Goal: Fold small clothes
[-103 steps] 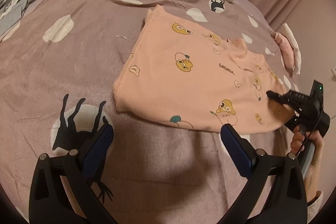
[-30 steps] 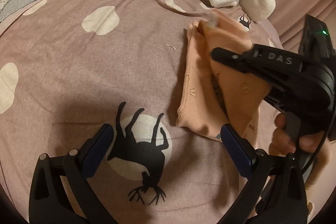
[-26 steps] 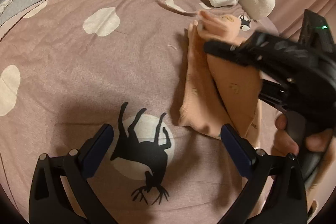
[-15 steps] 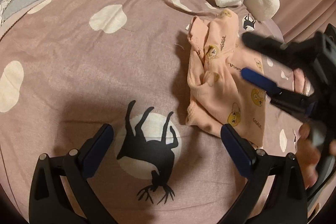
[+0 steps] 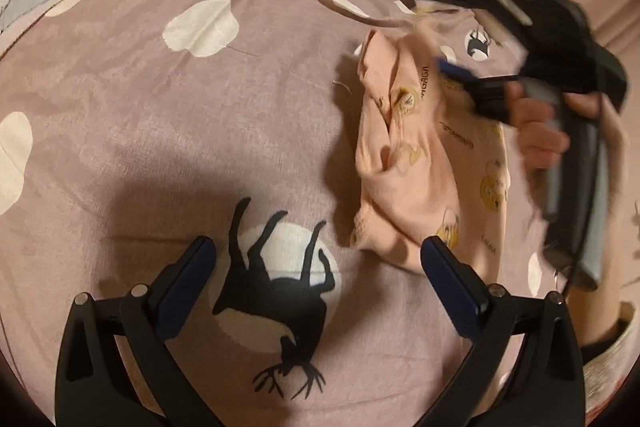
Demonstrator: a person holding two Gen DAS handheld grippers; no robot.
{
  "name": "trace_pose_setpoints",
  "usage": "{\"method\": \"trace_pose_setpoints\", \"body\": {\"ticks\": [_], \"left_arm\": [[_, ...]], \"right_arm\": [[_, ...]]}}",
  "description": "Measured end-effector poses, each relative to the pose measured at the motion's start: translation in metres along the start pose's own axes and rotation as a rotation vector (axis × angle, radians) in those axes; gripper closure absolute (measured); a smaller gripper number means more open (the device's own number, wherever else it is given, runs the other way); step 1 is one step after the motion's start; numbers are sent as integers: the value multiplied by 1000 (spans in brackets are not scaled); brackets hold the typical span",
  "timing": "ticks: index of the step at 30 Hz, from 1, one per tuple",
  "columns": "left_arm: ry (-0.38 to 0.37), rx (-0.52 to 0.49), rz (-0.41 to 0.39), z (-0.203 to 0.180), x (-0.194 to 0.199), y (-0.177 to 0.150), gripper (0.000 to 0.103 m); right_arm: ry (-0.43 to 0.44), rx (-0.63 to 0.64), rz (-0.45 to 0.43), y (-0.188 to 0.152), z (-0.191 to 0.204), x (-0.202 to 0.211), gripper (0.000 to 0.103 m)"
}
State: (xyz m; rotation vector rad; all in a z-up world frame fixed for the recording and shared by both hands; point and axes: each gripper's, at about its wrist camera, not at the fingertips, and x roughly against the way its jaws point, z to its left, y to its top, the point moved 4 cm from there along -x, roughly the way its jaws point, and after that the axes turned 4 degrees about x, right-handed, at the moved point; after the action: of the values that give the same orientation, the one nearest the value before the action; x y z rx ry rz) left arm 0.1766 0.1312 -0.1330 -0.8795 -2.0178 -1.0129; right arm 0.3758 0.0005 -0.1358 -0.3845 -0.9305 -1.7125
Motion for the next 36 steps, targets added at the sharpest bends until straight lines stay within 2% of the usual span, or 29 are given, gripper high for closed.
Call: {"method": "trace_pose_setpoints", "body": {"ticks": [2, 3, 5, 6, 7, 9, 11, 15, 20, 24, 26, 30, 32, 35, 36], "left_arm": [[-10, -10, 1, -4, -2, 5, 0], [-22, -8, -3, -5, -2, 7, 1], [-30, 20, 1, -4, -4, 11, 1], [-39, 29, 3, -3, -5, 12, 1], [-46, 34, 6, -3, -7, 13, 1], [-34, 28, 16, 2, -8, 14, 1], [-16, 19, 2, 7, -6, 16, 1], [-31, 14, -9, 14, -8, 19, 1], [-125, -18, -1, 7, -15, 14, 1], [-255, -88, 97, -22, -28, 1, 0], [-291, -124, 120, -33, -34, -5, 0], [-306, -157, 113, -44, -48, 2, 1], [-354, -101, 121, -41, -53, 13, 1], [-487, 103, 142, -27, -63, 38, 1], [-511, 129, 157, -27, -67, 45, 1]], "right_arm": [[-9, 33, 57, -12, 8, -17, 32], [-19, 101, 72, -19, 19, -23, 30], [-42, 182, 55, -23, 30, -16, 30], [-9, 177, 52, -22, 32, -10, 30], [69, 132, 59, -21, 31, 1, 30], [140, 73, 66, -18, 26, 19, 30], [151, 78, 43, -15, 21, 46, 30], [33, 172, -45, -24, 4, 102, 28], [-67, 137, -42, -30, -39, 121, 27], [-127, 61, -37, -37, -79, 123, 27], [-109, 18, -28, -40, -97, 120, 27], [-29, -79, -9, -43, -123, 106, 27], [42, -94, -16, -41, -125, 97, 27], [137, -102, -33, -37, -123, 93, 27], [162, -96, -30, -36, -123, 91, 27]]}}
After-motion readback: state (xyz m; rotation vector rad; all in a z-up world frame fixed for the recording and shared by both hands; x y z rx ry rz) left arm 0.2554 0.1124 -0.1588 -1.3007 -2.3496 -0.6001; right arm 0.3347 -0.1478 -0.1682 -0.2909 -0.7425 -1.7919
